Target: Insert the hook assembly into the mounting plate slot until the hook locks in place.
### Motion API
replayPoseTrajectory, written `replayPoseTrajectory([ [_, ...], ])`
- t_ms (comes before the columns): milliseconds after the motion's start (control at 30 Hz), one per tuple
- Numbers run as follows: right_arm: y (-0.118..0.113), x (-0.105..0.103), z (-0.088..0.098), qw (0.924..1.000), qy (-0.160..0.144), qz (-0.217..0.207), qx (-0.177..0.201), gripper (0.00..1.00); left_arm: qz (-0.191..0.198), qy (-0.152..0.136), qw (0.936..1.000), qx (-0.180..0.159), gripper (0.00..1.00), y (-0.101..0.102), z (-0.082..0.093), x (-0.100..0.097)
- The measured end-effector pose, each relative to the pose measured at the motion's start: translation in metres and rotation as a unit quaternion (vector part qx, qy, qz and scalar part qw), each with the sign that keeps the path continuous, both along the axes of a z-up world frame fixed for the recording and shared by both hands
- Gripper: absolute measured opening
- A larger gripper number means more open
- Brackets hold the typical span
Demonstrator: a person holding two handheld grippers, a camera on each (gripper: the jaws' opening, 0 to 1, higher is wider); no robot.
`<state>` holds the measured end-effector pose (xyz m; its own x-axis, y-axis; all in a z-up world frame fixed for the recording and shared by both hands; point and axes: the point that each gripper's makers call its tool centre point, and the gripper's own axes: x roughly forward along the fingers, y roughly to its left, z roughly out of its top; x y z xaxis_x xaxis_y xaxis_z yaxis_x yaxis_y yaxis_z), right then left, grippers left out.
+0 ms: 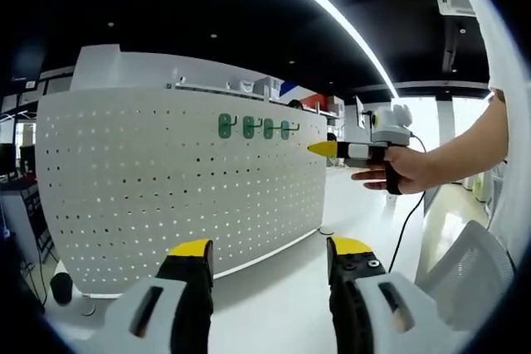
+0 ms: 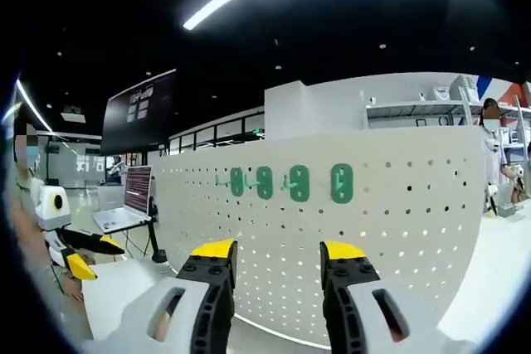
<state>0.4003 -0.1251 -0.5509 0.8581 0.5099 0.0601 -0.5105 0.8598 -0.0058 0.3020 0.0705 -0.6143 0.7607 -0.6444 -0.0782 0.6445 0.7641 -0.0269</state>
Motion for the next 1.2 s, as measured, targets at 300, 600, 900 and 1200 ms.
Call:
replayPoseTrajectory([
  [300,-0.002,-0.023,-0.014,0.9999,0.008,0.000,0.007,0.40,0.002,0.000,1.0000,0.002,0.57,0.003,-0.001,0.000],
  [600,-0.007,-0.047,-0.027,0.9998,0.019,0.006,0.009,0.43,0.002,-0.002,1.0000,0.003,0.59,0.004,-0.001,0.000],
  [900,-0.006,-0.065,-0.037,0.9995,0.027,0.002,0.015,0.46,-0.001,-0.001,1.0000,-0.001,0.59,0.004,-0.002,0.000],
  [1200,-0.006,-0.083,-0.045,0.9993,0.034,0.003,0.015,0.48,0.000,0.000,0.9999,-0.013,0.61,0.009,0.000,0.000],
])
